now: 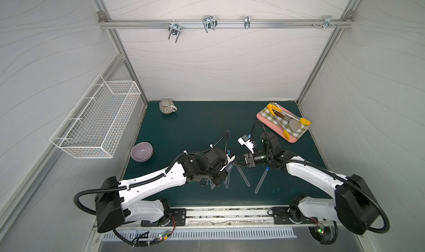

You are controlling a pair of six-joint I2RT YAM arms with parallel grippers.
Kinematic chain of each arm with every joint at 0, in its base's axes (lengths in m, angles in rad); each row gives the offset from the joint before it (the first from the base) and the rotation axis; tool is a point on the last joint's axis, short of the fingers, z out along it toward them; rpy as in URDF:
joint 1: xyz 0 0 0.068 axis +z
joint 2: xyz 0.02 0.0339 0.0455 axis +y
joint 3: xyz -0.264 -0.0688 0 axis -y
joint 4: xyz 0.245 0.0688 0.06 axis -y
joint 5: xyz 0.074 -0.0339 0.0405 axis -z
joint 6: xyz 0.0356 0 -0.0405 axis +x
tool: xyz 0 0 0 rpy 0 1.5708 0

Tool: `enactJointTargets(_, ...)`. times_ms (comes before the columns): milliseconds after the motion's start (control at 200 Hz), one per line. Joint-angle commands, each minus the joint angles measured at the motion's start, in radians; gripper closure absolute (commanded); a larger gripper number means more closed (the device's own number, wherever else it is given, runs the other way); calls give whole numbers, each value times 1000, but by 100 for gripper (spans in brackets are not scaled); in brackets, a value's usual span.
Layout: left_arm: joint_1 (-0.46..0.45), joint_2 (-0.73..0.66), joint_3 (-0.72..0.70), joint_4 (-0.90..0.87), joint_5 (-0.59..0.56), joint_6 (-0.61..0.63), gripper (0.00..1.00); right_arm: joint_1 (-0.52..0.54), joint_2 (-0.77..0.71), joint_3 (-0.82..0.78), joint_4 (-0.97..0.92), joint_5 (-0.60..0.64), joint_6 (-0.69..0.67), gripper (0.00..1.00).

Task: Remove stoppers from test tubes
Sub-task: Open the stopper on the test tube.

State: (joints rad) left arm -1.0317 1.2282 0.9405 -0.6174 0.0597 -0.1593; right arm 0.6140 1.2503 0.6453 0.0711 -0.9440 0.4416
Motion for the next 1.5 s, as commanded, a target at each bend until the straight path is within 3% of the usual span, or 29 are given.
enactJointTargets(0, -8, -16, 36, 39, -15, 15, 100, 9, 7, -8, 25, -36, 3, 75)
enactJointTargets(260, -8, -23, 35, 38, -26, 16, 100, 9, 16, -1, 22, -36, -1, 81)
enactJointTargets(660, -8, -33, 34, 38, -55, 15, 100, -1, 4, -2, 19, -51, 2, 100)
enactJointTargets(1041, -8, -7, 40, 9, -105, 20, 100, -116, -53, 4, 5, -126, 11, 100)
enactJointTargets(1496, -8, 80, 78, -49, -160, 40, 100, -175, -82, 53, -134, -33, -90, 100)
